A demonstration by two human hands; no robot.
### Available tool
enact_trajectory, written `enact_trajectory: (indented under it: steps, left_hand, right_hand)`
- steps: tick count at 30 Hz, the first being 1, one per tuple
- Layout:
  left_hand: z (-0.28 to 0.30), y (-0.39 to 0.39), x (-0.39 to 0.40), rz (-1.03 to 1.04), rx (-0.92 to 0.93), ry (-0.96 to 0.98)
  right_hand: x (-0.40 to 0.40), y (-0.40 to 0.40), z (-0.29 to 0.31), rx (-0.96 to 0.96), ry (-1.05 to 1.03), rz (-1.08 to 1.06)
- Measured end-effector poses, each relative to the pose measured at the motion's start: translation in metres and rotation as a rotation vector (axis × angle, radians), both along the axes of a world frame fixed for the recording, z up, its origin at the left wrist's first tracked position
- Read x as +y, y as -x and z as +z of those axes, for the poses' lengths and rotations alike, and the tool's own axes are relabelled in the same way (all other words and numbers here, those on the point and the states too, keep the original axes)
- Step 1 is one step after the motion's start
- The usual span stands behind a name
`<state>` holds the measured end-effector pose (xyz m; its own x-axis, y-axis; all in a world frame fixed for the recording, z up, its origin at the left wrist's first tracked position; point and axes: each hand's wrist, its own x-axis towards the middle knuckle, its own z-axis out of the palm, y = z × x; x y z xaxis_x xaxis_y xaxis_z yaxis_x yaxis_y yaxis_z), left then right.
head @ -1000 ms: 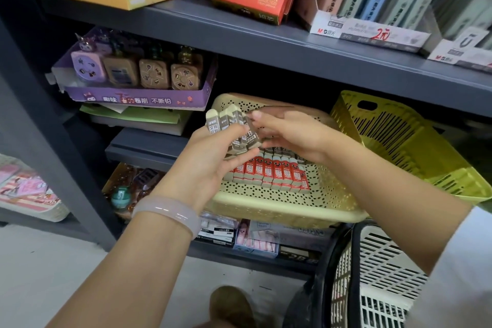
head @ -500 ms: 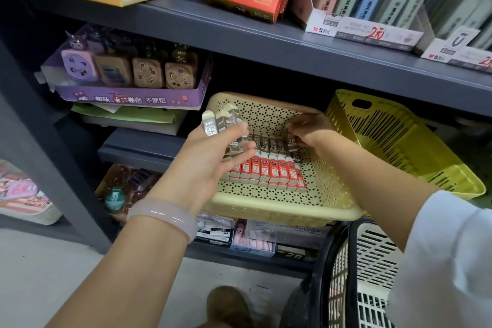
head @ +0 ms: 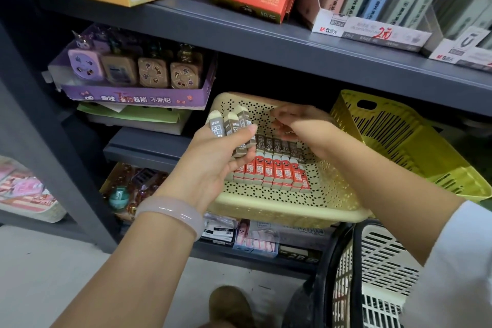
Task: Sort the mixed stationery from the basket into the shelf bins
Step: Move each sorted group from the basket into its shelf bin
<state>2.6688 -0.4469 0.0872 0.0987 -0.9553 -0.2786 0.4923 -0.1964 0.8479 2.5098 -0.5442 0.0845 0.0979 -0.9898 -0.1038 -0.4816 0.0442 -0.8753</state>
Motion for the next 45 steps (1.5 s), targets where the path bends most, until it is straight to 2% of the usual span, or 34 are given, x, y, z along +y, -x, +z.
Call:
enact_trajectory:
  steps: [2, 4, 6, 10, 12, 14, 16, 18, 20, 22, 26, 31, 34, 36, 37, 40, 41, 45]
  left_hand:
    - [0.0, 0.001, 0.001, -0.005, -0.038, 0.024]
    - [-0.002, 0.002, 0.002, -0.008, -0.101, 0.052]
    - [-0.003, 0.004, 0.003, -0.014, -0.163, 0.081]
    - [-0.004, 0.004, 0.003, -0.008, -0.159, 0.112]
    - [-0.004, 0.001, 0.002, 0.005, -0.101, 0.09]
    - [-0.005, -0.002, 0.002, 0.007, -0.062, 0.068]
    - [-0.005, -0.003, 0.001, -0.002, -0.058, 0.063]
    - [-0.005, -0.002, 0.001, -0.008, -0.062, 0.062]
    - [-0.006, -0.001, 0.001, -0.012, -0.061, 0.066]
    - [-0.006, -0.001, -0.001, -0.007, -0.06, 0.065]
    - [-0.005, -0.001, -0.002, -0.016, -0.057, 0.062]
    - [-0.005, -0.002, -0.003, -0.028, -0.029, 0.047]
    - [-0.004, -0.003, -0.001, -0.033, 0.007, 0.03]
    - [-0.003, -0.004, 0.0, -0.044, 0.042, 0.026]
    - [-0.002, -0.004, 0.0, -0.049, 0.065, 0.026]
    - [0.0, -0.006, 0.002, -0.066, 0.101, 0.034]
    - [0.0, -0.005, 0.002, -0.073, 0.085, 0.042]
    - [0.003, -0.007, 0.004, -0.028, 0.008, 0.065]
  right_hand:
    - [0.013, -0.009, 0.013, -0.2, -0.075, 0.242]
    - [0.019, -0.018, 0.019, -0.208, -0.145, 0.392]
    - [0.023, -0.023, 0.021, -0.163, -0.166, 0.449]
    - [0.018, -0.023, 0.016, -0.249, -0.167, 0.415]
    - [0.012, -0.014, 0.013, -0.295, -0.14, 0.332]
    - [0.002, 0.001, 0.01, -0.261, -0.11, 0.206]
    - [-0.01, 0.015, 0.001, -0.033, -0.067, 0.078]
    - [-0.021, 0.023, -0.008, 0.359, 0.01, -0.037]
    - [-0.029, 0.027, -0.016, 0.551, 0.066, -0.099]
    - [-0.032, 0.027, -0.021, 0.733, 0.066, -0.049]
    - [-0.032, 0.022, -0.026, 1.216, 0.066, -0.019]
    - [-0.033, 0.023, -0.034, 1.238, -0.016, 0.067]
    - [-0.025, 0.018, -0.026, 1.294, 0.008, 0.094]
    - [-0.015, 0.01, -0.013, 1.234, 0.092, 0.042]
    - [-0.01, 0.007, -0.006, 1.076, 0.131, 0.05]
    - [0.015, -0.013, 0.015, 0.131, -0.051, 0.222]
    - [0.021, -0.017, 0.019, -0.009, -0.081, 0.297]
    - [0.032, -0.035, 0.028, -0.183, -0.078, 0.431]
